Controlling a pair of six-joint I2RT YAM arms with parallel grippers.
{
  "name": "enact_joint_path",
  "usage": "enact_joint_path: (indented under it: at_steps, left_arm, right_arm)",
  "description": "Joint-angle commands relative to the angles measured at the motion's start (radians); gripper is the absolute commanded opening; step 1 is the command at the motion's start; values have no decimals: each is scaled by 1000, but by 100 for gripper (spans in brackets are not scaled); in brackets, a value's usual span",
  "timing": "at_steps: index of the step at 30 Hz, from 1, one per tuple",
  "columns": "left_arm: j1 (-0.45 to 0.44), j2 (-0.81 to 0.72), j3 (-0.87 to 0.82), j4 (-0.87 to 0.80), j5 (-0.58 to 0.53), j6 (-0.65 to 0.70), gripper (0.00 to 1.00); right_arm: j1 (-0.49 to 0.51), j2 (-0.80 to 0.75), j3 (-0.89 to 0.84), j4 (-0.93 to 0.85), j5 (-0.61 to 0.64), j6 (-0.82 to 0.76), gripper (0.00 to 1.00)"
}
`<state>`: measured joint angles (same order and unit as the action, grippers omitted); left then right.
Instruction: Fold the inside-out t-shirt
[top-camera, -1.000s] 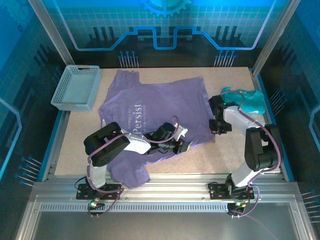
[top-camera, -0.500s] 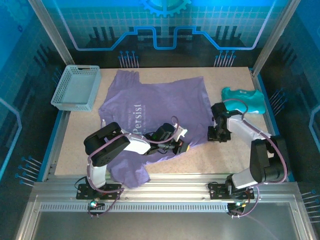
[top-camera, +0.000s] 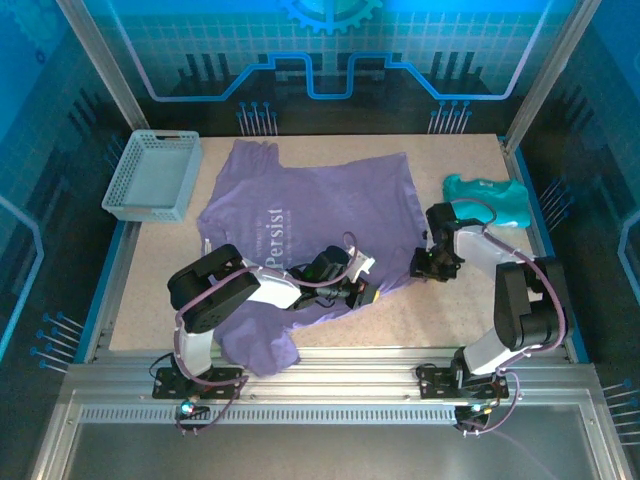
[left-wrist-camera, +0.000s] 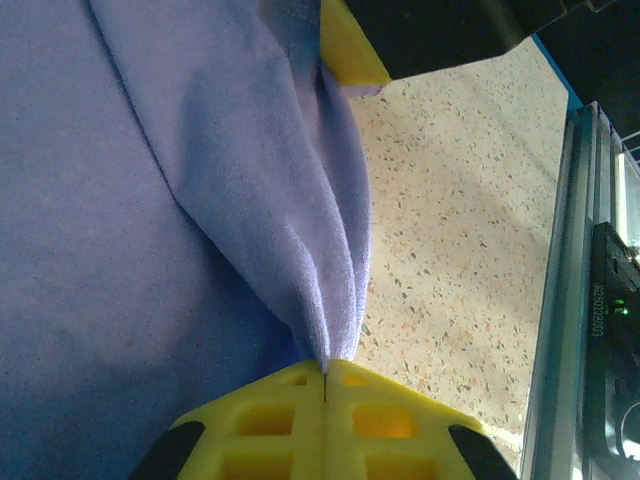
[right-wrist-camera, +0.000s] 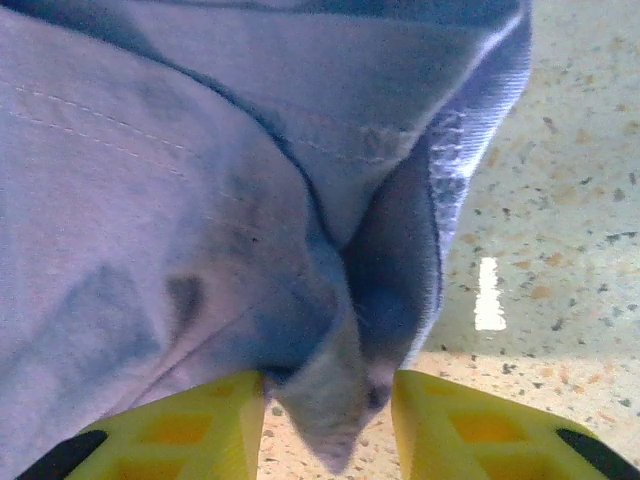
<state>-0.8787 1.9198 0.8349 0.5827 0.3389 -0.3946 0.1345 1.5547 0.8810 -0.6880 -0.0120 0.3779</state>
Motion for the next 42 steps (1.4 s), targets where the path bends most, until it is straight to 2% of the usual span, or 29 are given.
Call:
enact_joint_path:
  at_steps: [1, 5, 8, 12, 17, 21, 24, 27, 30, 32, 34, 37, 42]
  left_arm:
    - [6, 16, -7, 32, 32, -12, 0]
    - [6, 16, -5, 35, 34, -12, 0]
    - [7, 15, -5, 34, 34, -12, 0]
    - [6, 6, -10, 34, 34, -10, 0]
    - [7, 1, -13, 35, 34, -7, 0]
    - [10, -6, -22, 35, 40, -12, 0]
    - [25, -7, -41, 68, 54, -45, 0]
    - [50, -1, -72, 137, 75, -99, 0]
    - [70, 1, -98, 184, 80, -132, 0]
    - [72, -4, -106, 184, 78, -130, 0]
    - [73, -11, -102, 165, 71, -120, 0]
    - [72, -16, -96, 148, 66, -108, 0]
    - [73, -18, -90, 130, 64, -95, 0]
  right_arm:
    - [1, 23, 16, -1, -25, 10, 41]
    - [8, 35, 4, -6, -5, 24, 40]
    - [9, 39, 14, -41, 39, 25, 35]
    - [-5, 32, 36, -100, 156, 7, 18]
    - [-36, -2, 91, -107, 157, -28, 2]
    - [10, -40, 174, -89, -1, -138, 0]
    - [32, -29, 222, -79, -218, -239, 0]
    - [33, 44, 283, -76, -417, -298, 0]
    - [36, 137, 353, -64, -485, -332, 0]
    - [35, 213, 414, -88, -442, -346, 0]
    - [40, 275, 466, -112, -325, -339, 1]
    - [60, 348, 532, -144, -96, -317, 8]
    - [89, 388, 579, -163, 132, -276, 23]
